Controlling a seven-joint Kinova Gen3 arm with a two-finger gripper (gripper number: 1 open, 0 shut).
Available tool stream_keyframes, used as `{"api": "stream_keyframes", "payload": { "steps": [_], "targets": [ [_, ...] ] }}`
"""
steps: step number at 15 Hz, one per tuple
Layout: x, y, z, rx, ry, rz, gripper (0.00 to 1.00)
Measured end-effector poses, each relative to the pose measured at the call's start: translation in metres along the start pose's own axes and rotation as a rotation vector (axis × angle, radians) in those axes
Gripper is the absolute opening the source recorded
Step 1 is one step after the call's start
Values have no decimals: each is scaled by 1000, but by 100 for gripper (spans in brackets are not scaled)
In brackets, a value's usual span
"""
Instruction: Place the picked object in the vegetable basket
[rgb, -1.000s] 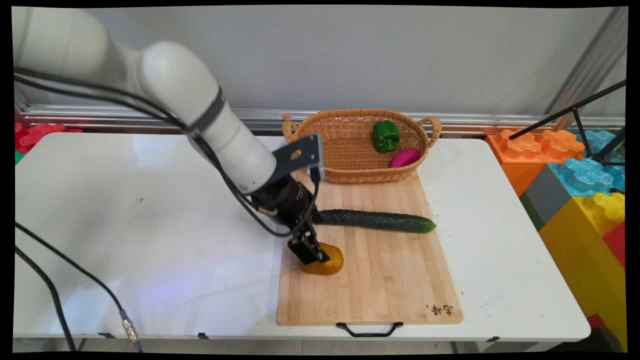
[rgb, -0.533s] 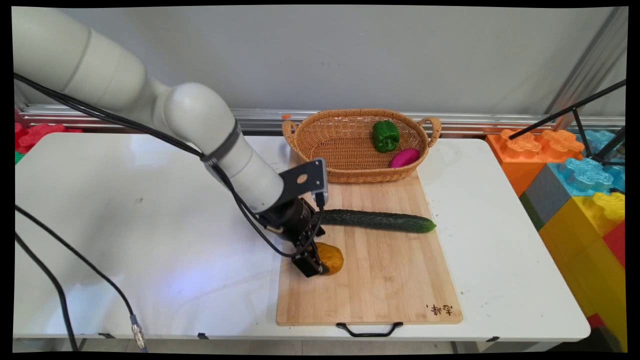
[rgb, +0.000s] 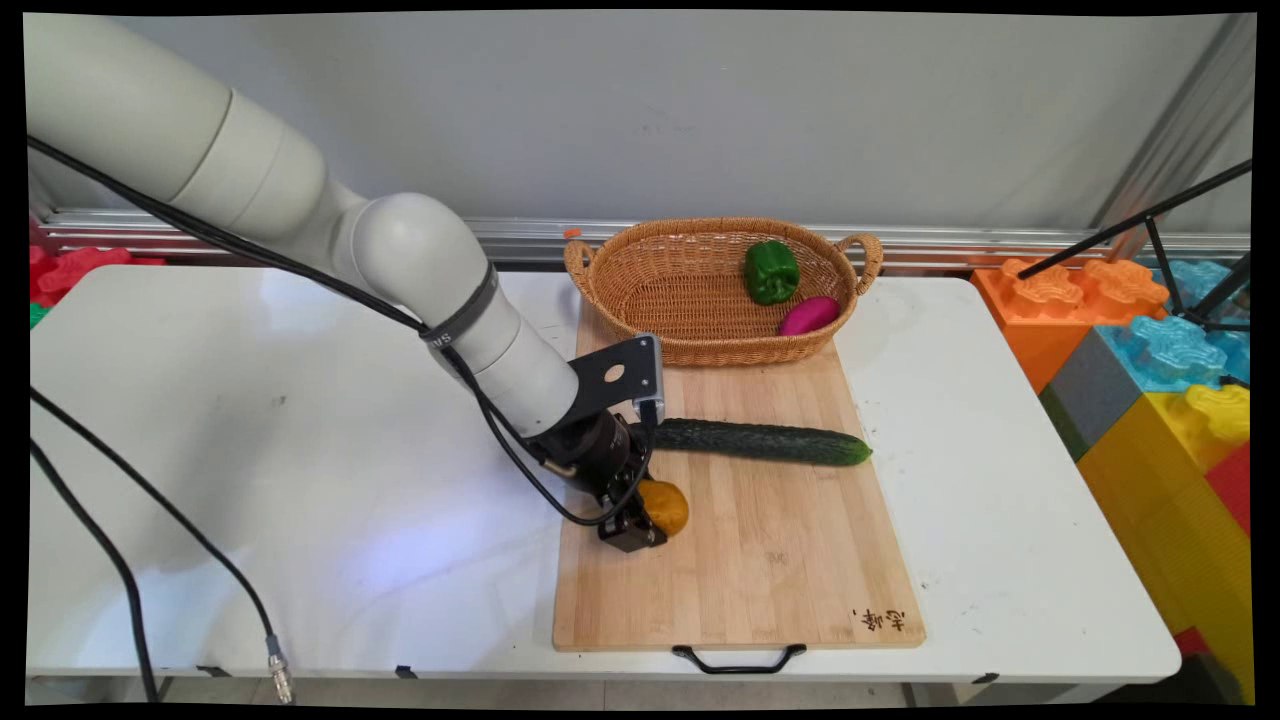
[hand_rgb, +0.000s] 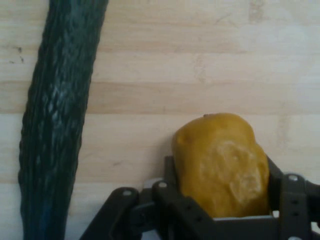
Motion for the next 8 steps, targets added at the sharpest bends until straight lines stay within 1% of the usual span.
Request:
{"api": "stream_keyframes", "payload": {
  "steps": [3, 5, 6, 8],
  "targets": [
    [11, 2, -7, -24, 15, -20, 0],
    [25, 3, -20, -39, 31, -40, 0],
    [33, 3, -26, -40, 38, -50, 0],
    [46, -1, -36, -30, 54, -64, 0]
  ]
}}
